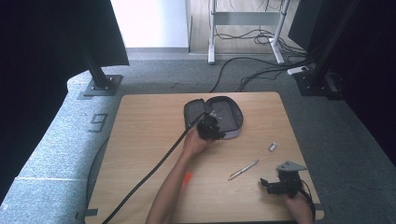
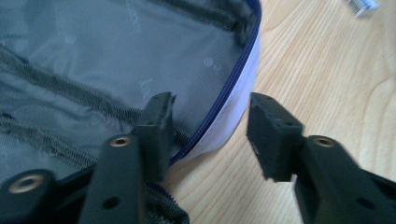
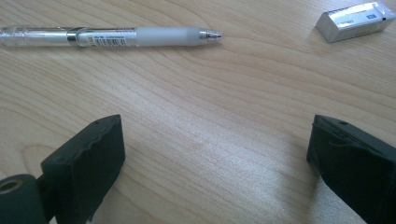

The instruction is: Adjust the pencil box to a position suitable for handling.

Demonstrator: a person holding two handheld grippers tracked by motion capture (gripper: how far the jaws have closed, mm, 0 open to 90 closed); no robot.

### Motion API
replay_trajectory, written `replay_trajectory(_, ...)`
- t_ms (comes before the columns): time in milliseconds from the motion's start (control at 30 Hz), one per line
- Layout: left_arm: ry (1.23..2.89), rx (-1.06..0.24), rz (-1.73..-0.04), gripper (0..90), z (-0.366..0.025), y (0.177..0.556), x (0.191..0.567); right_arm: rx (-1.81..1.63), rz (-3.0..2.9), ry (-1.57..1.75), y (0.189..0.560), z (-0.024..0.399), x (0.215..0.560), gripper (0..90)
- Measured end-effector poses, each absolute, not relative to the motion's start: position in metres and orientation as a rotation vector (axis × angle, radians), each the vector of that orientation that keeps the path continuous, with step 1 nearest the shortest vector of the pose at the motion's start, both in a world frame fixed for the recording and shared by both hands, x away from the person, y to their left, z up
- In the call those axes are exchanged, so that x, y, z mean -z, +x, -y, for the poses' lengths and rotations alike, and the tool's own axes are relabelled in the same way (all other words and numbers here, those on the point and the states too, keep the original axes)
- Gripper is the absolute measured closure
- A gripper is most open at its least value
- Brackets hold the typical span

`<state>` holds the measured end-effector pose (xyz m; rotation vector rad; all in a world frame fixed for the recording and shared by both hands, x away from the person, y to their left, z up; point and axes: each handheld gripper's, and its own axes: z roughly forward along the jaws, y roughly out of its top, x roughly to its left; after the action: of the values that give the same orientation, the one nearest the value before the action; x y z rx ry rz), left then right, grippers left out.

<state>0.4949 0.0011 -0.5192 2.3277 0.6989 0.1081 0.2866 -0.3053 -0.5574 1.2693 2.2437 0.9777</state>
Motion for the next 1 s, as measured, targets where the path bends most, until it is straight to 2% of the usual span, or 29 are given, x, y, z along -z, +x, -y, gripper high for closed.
replay_trajectory(67,2.33,-0.109,-0.698,59.0,-0.001,0.495,0.519,-0.978,-2.244,1.269,0.287,0.305,0.557,3.9)
replay_trajectory(100,2.335,-0.119,-0.701,64.3,-0.001,0.494,0.519,-0.977,-2.245,1.269,0.287,0.305,0.557,3.9)
replay_trajectory(233,2.352,-0.079,-0.681,74.6,-0.003,0.492,0.518,-0.977,-2.245,1.269,0.287,0.305,0.557,3.9)
replay_trajectory(367,2.362,-0.058,-0.661,81.5,-0.002,0.487,0.518,-0.977,-2.246,1.269,0.287,0.305,0.557,3.9)
replay_trajectory(1000,2.418,-0.044,-0.584,84.4,-0.021,0.458,0.514,-0.976,-2.245,1.275,0.286,0.305,0.557,3.9)
